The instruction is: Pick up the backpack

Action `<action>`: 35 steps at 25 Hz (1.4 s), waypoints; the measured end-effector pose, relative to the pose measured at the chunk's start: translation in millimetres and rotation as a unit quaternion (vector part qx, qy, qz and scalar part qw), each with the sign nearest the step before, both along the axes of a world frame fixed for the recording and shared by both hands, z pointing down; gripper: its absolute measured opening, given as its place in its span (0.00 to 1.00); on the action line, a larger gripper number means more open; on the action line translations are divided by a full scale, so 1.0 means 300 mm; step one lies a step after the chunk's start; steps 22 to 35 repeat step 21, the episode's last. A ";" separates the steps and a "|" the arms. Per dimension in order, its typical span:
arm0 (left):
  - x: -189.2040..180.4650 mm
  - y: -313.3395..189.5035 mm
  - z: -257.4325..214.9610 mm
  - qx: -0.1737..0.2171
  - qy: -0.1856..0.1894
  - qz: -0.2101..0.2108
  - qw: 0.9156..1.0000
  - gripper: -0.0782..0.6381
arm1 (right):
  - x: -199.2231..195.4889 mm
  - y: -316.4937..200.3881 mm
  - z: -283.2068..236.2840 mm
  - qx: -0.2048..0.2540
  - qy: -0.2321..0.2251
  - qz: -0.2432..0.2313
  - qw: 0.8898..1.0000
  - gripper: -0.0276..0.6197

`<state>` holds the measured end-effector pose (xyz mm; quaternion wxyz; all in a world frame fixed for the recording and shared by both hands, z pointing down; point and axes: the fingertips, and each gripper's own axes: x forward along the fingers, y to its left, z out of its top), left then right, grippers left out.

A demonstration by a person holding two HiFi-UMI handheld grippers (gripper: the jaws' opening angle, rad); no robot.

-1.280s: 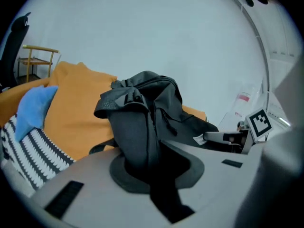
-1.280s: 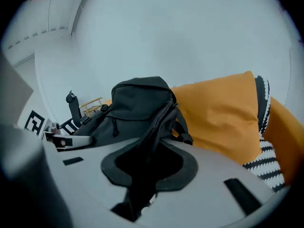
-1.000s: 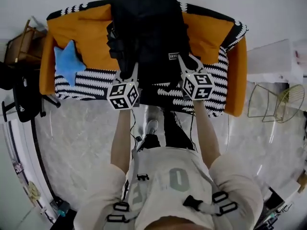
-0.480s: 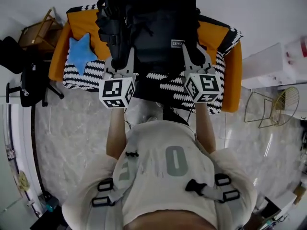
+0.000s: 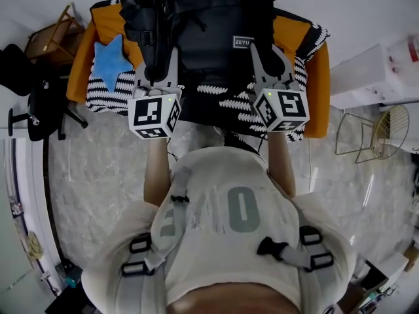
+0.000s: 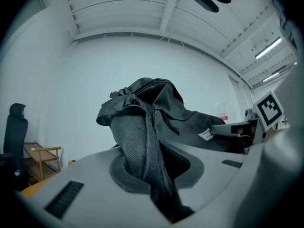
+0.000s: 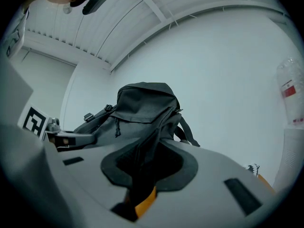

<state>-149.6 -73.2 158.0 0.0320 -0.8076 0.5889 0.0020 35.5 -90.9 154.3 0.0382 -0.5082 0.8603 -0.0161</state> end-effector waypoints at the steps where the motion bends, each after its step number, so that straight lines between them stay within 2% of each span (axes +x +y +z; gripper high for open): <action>1: 0.006 -0.001 -0.005 0.002 0.001 0.002 1.000 0.21 | 0.006 0.001 -0.006 0.001 0.000 0.001 1.000 0.17; 16: 0.038 -0.039 -0.028 0.021 -0.003 0.016 1.000 0.21 | 0.041 -0.024 -0.018 0.011 0.001 0.011 1.000 0.17; 35: 0.031 -0.045 -0.019 0.020 0.002 0.020 1.000 0.21 | 0.036 -0.019 -0.023 0.016 0.004 0.013 1.000 0.17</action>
